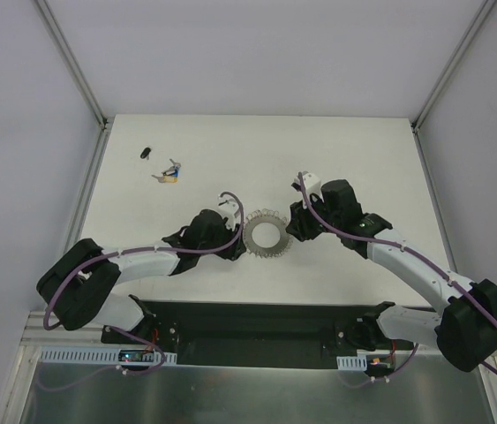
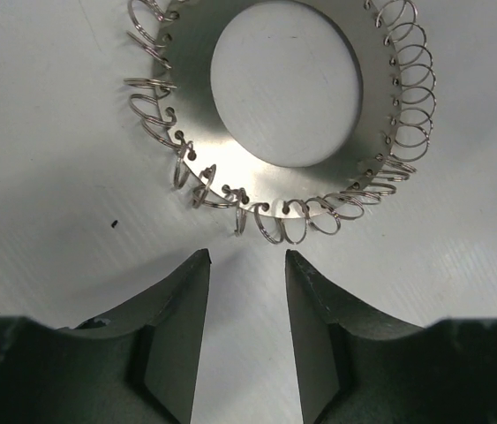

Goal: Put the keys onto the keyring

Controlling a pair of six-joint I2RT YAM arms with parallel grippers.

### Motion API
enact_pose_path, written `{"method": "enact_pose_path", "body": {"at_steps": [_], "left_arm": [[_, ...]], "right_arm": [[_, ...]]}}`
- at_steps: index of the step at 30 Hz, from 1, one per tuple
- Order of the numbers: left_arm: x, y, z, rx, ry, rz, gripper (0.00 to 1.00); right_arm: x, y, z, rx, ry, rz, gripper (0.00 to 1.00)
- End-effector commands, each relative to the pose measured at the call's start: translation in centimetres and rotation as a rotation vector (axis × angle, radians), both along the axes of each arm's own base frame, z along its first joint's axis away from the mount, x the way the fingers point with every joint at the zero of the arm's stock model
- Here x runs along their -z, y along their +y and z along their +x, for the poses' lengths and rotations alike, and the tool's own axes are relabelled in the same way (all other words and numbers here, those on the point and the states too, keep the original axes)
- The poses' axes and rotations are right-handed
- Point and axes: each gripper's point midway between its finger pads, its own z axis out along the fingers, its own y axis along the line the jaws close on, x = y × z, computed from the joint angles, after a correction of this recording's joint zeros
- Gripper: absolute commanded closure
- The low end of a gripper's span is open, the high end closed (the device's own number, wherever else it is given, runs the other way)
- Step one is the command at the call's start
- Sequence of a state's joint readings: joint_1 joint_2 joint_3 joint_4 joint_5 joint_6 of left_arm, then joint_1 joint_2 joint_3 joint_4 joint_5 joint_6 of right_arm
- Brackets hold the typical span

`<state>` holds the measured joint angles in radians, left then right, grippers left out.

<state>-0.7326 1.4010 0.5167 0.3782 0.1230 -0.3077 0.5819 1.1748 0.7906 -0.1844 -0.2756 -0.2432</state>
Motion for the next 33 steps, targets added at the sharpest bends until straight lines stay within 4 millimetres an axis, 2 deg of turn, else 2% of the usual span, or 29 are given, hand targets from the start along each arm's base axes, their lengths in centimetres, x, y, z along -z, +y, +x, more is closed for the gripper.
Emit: {"method": "enact_pose_path", "body": {"at_steps": [1, 4, 7, 9, 16, 20, 26, 33], "left_arm": [[-1.8, -0.9, -0.4, -0.037, -0.058, -0.042, 0.62], [-1.5, -1.4, -0.7, -0.019, -0.069, -0.020, 0.66], [-1.4, -1.9, -0.6, -0.025, -0.077, -0.005, 0.78], [-1.6, -2.4, -0.3, -0.022, -0.092, 0.007, 0.81], [-1.5, -4.4, -0.5, 0.007, -0.127, 0.052, 0.79], [-0.4, -4.0, -0.5, -0.015, -0.112, 0.086, 0.77], [-0.2, -3.6, 0.3, -0.042, -0.134, 0.127, 0.73], [0.5, -4.0, 0.1, -0.032, -0.120, 0.136, 0.70]], "right_arm": [[-0.7, 0.4, 0.0, -0.001, -0.005, 0.035, 0.61], [-0.5, 0.5, 0.0, 0.001, -0.003, 0.042, 0.61], [-0.4, 0.4, -0.2, 0.000, -0.002, 0.048, 0.61], [0.0, 0.3, -0.4, -0.001, 0.005, 0.043, 0.61], [0.2, 0.3, -0.6, 0.000, 0.004, 0.055, 0.61], [0.1, 0.3, -0.6, 0.000, -0.004, 0.060, 0.62], [0.3, 0.0, -0.8, 0.008, -0.007, 0.058, 0.61], [0.5, -0.3, -0.8, 0.013, -0.005, 0.061, 0.61]]}}
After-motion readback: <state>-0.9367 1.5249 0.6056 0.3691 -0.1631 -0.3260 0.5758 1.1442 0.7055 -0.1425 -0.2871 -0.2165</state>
